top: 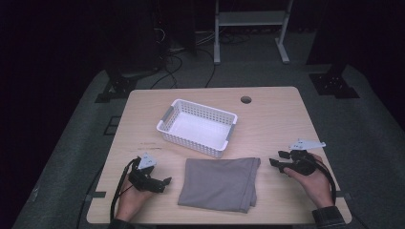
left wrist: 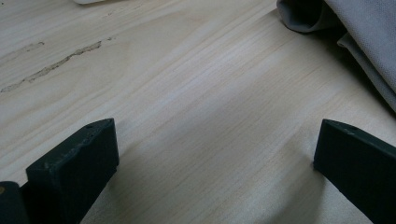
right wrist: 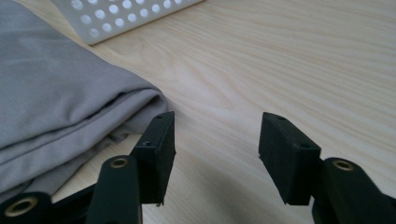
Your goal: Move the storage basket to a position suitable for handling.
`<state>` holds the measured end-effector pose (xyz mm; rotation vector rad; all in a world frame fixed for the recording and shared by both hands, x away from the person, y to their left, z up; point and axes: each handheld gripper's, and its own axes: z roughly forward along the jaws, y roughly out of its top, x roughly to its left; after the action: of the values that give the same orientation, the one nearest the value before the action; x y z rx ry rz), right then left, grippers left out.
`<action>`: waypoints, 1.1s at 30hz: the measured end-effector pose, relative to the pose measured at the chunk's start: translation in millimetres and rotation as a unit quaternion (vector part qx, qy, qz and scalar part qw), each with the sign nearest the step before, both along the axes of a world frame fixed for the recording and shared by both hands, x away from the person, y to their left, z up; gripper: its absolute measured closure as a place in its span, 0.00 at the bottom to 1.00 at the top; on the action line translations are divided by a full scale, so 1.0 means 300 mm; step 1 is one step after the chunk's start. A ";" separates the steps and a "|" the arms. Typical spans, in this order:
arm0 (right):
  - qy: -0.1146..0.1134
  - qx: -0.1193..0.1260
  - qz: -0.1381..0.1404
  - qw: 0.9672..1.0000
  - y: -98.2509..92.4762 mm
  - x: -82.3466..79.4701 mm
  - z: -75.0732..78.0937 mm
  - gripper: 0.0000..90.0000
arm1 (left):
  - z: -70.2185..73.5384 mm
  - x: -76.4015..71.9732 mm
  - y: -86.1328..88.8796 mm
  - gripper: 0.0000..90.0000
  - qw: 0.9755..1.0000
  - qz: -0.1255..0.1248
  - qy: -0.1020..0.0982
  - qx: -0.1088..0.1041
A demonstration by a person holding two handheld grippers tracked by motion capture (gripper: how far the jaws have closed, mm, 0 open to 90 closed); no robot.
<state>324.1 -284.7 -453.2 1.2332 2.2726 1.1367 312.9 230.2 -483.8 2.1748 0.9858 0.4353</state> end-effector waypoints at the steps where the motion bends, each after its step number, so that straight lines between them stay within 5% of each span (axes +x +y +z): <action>1: -0.001 0.000 0.003 1.000 0.004 0.002 0.005 0.51 | 0.000 0.000 0.000 0.00 1.000 0.000 0.000 0.000; 6: 0.004 0.016 0.023 1.000 0.023 0.018 0.022 0.50 | 0.000 0.001 0.000 0.00 1.000 -0.001 0.000 0.000; 33: -0.013 0.010 0.104 0.994 0.211 0.122 0.136 0.53 | 0.000 0.006 0.003 0.00 1.000 -0.006 0.000 0.002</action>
<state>360.7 -221.3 -412.4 0.9987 2.4203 1.2410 314.8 231.1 -483.6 2.1829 0.9712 0.4314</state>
